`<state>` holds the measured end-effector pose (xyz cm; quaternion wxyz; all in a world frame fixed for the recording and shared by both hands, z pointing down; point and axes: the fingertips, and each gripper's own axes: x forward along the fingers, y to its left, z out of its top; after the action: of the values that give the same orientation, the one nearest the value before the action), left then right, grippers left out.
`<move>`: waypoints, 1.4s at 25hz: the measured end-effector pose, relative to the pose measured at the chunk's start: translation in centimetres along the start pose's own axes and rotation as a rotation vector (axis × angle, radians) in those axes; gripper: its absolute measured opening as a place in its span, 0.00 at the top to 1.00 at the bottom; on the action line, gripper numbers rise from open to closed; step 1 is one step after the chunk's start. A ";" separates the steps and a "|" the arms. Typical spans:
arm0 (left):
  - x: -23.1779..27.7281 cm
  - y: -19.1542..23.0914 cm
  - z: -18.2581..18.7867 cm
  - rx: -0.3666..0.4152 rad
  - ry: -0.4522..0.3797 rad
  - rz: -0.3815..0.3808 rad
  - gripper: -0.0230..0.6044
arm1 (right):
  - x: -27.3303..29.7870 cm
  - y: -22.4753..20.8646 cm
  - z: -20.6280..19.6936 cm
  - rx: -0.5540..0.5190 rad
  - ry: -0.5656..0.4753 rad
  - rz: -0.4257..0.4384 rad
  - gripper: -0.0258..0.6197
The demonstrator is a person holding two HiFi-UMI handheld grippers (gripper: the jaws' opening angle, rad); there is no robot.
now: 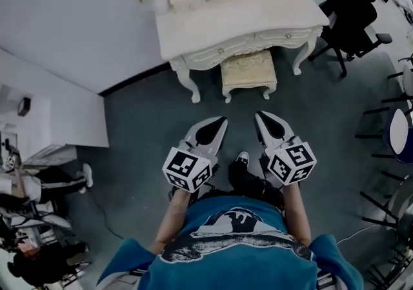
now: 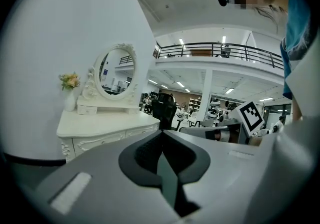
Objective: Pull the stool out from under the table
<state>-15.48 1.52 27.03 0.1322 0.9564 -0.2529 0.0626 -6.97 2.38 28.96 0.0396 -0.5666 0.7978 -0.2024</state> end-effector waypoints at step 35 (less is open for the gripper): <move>10.6 3.6 -5.3 -0.032 0.265 -0.047 0.93 | 1.6 -13.1 -4.2 0.172 0.095 -0.152 0.93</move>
<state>-8.38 -4.99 34.90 0.1814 0.9431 -0.2115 0.1813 2.89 -1.50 37.94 0.0345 -0.6096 0.7333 -0.2991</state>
